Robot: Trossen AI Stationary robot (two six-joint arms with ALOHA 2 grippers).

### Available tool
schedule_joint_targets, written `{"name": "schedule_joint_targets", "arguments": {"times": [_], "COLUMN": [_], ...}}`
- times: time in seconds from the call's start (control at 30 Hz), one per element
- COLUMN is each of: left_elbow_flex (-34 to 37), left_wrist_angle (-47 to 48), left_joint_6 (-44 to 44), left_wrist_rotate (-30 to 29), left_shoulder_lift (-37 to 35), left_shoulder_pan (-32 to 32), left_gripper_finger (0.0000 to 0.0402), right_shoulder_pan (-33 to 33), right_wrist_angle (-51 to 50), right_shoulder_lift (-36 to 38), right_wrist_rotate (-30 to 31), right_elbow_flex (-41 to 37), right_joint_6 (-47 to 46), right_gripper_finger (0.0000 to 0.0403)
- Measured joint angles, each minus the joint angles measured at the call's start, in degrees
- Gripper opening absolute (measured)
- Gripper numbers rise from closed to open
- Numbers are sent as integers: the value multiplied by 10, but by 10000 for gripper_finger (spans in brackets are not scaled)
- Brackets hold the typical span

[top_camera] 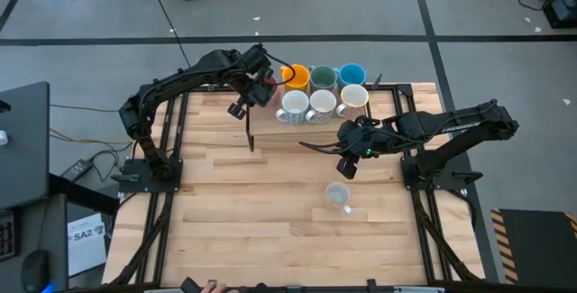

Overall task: Place coffee mugs
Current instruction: Put the pink mug on the shelf

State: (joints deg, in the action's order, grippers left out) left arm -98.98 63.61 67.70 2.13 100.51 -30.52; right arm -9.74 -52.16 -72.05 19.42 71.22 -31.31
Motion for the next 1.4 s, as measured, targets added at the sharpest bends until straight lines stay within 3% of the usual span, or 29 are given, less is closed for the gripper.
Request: {"name": "schedule_joint_targets", "arguments": {"times": [0.53,1.4], "left_elbow_flex": [0,0], "left_wrist_angle": [-27,-38], "left_joint_6": [-30,-43], "left_wrist_rotate": [0,-20], "left_shoulder_lift": [0,0], "left_shoulder_pan": [0,0], "left_gripper_finger": [47,94], "right_shoulder_pan": [0,0], "right_wrist_angle": [0,0], "right_shoulder_lift": [0,0], "right_wrist_rotate": [0,0], "right_elbow_flex": [0,0], "right_joint_6": [0,0], "right_gripper_finger": [96,96]}}
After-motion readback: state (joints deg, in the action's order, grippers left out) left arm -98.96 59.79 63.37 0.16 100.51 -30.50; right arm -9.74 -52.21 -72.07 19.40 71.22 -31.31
